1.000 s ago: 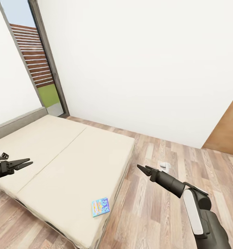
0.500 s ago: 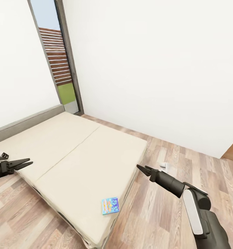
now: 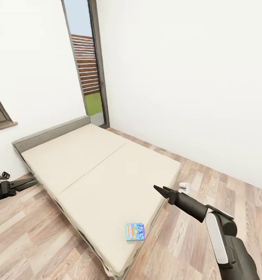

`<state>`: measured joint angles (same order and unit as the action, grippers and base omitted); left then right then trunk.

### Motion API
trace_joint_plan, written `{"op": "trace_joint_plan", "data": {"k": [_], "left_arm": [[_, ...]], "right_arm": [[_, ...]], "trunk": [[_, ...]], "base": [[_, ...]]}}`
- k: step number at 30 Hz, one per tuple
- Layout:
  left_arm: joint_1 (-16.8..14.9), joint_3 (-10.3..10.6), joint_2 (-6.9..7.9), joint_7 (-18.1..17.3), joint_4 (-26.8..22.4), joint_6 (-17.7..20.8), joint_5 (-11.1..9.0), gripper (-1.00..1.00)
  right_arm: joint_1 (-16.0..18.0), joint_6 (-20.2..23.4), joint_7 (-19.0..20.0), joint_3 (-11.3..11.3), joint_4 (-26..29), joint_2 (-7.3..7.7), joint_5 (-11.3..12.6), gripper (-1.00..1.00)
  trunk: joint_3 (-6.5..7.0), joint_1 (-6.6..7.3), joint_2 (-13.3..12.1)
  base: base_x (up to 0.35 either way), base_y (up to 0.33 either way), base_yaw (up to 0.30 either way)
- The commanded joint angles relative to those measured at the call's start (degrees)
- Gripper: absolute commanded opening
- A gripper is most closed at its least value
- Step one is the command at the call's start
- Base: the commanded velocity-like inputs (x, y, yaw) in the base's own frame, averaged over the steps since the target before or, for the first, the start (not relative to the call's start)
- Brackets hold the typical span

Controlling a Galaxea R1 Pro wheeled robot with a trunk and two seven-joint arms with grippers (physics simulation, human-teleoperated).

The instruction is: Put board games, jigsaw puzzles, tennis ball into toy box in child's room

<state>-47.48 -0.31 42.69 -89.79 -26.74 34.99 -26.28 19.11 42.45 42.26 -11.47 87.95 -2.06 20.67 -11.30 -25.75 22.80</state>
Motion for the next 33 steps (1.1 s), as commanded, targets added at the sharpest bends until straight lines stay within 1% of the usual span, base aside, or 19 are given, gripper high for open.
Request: {"op": "trace_joint_plan", "data": {"k": [1, 7, 15, 21, 27, 33], "left_arm": [[-0.07, 0.04, 0.01, -0.21, 0.02, 0.61, 0.00, 1.00], [-0.07, 0.04, 0.02, -0.21, 0.02, 0.62, 0.00, 1.00], [-0.07, 0.04, -0.02, -0.21, 0.02, 0.61, -0.02, 1.00], [-0.07, 0.04, -0.04, -0.21, 0.02, 0.61, 0.00, 1.00], [-0.07, 0.04, -0.05, -0.21, 0.02, 0.61, 0.00, 1.00], [-0.07, 0.04, -0.07, -0.21, 0.02, 0.61, 0.00, 1.00]], "right_arm": [[0.05, 0.35, 0.18, -0.13, 0.03, -0.05, 0.11, 1.00], [0.05, 0.35, 0.28, -0.13, 0.03, -0.05, 0.15, 1.00], [0.05, 0.35, 0.45, -0.15, 0.03, -0.05, 0.08, 1.00], [0.05, 0.31, 0.46, -0.14, 0.03, -0.05, 0.07, 1.00], [0.05, 0.27, 0.41, -0.13, 0.03, -0.05, 0.07, 1.00], [0.05, 0.27, 0.42, -0.13, 0.03, -0.05, 0.07, 1.00]], "trunk": [[-0.10, -0.03, 0.11], [-0.06, -0.03, 0.11], [-0.06, -0.03, 0.11], [-0.06, -0.03, 0.11], [-0.06, -0.03, 0.11], [-0.06, -0.03, 0.11]], "base": [[0.000, 0.000, 0.256], [0.004, 0.000, 0.119], [0.167, 0.000, 0.012], [0.052, -0.001, 0.001], [0.111, -0.142, 0.002], [0.033, -0.046, 0.178]]}}
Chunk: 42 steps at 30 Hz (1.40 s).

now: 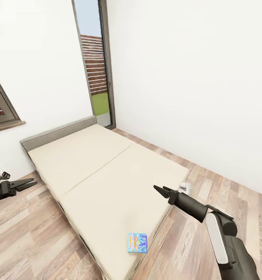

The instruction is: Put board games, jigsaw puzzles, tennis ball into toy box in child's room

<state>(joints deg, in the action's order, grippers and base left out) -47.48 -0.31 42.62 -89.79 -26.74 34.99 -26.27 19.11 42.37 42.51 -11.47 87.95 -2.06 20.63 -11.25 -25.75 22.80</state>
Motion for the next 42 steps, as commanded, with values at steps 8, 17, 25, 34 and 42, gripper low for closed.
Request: {"op": "trace_joint_plan", "data": {"k": [8, 17, 25, 34, 42], "left_arm": [[-0.07, 0.05, -0.30, -0.21, 0.02, 0.60, -0.01, 1.00], [-0.07, 0.05, -0.82, -0.21, 0.02, 0.58, 0.00, 1.00], [-0.07, 0.05, -0.91, -0.21, 0.02, 0.54, -0.01, 1.00], [-0.07, 0.05, -0.89, -0.21, 0.02, 0.53, -0.01, 1.00], [-0.07, 0.05, -0.90, -0.21, 0.02, 0.53, 0.04, 1.00]], "right_arm": [[0.05, 0.35, 0.06, -0.13, 0.03, -0.05, 0.11, 1.00], [0.05, 0.39, -0.05, -0.13, 0.03, -0.05, 0.11, 1.00], [0.05, 0.43, 0.20, -0.13, 0.03, -0.05, 0.11, 1.00], [0.05, 0.39, 0.27, -0.13, 0.03, -0.05, 0.11, 1.00], [0.05, 0.41, 0.28, -0.13, 0.03, -0.05, 0.11, 1.00]], "trunk": [[-0.12, -0.03, 0.12], [-0.12, -0.03, 0.12], [-0.12, -0.03, 0.12], [-0.12, -0.03, 0.12], [-0.12, -0.03, 0.12]], "base": [[0.003, -0.006, 0.279], [0.000, -0.133, 0.288], [0.000, -0.161, 0.288], [0.000, -0.154, 0.288], [0.000, -0.290, 0.288]]}}
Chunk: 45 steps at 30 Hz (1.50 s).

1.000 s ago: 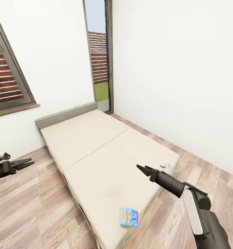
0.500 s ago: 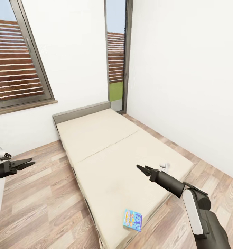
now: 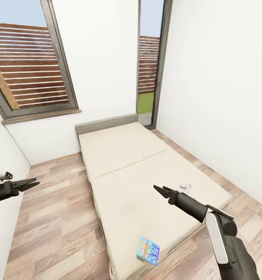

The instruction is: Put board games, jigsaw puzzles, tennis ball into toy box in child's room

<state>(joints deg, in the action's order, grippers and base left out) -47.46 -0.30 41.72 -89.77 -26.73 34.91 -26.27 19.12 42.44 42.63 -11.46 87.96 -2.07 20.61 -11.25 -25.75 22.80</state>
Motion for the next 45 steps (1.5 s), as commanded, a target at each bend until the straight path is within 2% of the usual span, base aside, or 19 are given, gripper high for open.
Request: {"op": "trace_joint_plan", "data": {"k": [1, 25, 45], "left_arm": [[-0.08, 0.04, -0.02, -0.23, 0.01, 0.60, 0.03, 1.00], [-0.08, 0.04, -0.05, -0.23, 0.01, 0.60, -0.01, 1.00], [-0.08, 0.04, -0.10, -0.23, 0.01, 0.60, -0.01, 1.00]], "right_arm": [[0.04, 0.34, 0.17, -0.14, 0.02, -0.04, 0.13, 1.00], [0.04, 0.34, 0.05, -0.14, 0.02, -0.04, 0.13, 1.00], [0.04, 0.36, -0.21, -0.14, 0.02, -0.04, 0.13, 1.00]], "trunk": [[-0.12, -0.03, 0.12], [-0.12, -0.03, 0.12], [-0.12, -0.03, 0.12]], "base": [[0.000, -0.300, 0.288], [0.000, -0.292, 0.288], [-0.021, -0.024, 0.288]]}}
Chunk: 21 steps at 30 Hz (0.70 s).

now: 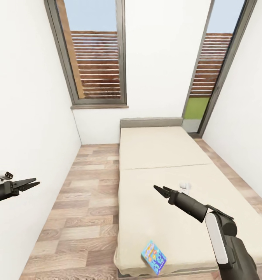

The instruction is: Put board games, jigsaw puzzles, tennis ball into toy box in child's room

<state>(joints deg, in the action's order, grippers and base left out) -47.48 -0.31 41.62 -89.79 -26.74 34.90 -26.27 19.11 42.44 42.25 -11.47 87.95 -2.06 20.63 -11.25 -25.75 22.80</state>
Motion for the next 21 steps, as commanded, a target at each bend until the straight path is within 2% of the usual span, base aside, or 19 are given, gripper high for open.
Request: {"op": "trace_joint_plan", "data": {"k": [1, 8, 15, 21], "left_arm": [[-0.07, 0.04, 0.00, -0.21, 0.02, 0.61, 0.00, 1.00], [-0.07, 0.04, -0.04, -0.21, 0.02, 0.61, 0.00, 1.00], [-0.07, 0.04, -0.04, -0.21, 0.02, 0.62, 0.00, 1.00], [-0.07, 0.04, -0.04, -0.21, 0.02, 0.61, 0.00, 1.00]], "right_arm": [[0.05, 0.35, 0.16, -0.13, 0.03, -0.05, 0.11, 1.00], [0.05, 0.36, 0.42, -0.13, 0.03, -0.01, 0.16, 1.00], [0.05, 0.36, 0.62, -0.21, 0.03, 0.03, 0.49, 1.00], [0.05, 0.36, 0.58, -0.22, 0.03, 0.04, 0.39, 1.00]], "trunk": [[-0.12, -0.03, 0.12], [-0.12, -0.03, 0.12], [-0.12, -0.03, 0.12], [-0.12, -0.03, 0.12]], "base": [[-0.001, 0.000, 0.288], [0.000, 0.000, 0.239], [0.000, 0.006, 0.035], [0.000, 0.104, 0.003]]}}
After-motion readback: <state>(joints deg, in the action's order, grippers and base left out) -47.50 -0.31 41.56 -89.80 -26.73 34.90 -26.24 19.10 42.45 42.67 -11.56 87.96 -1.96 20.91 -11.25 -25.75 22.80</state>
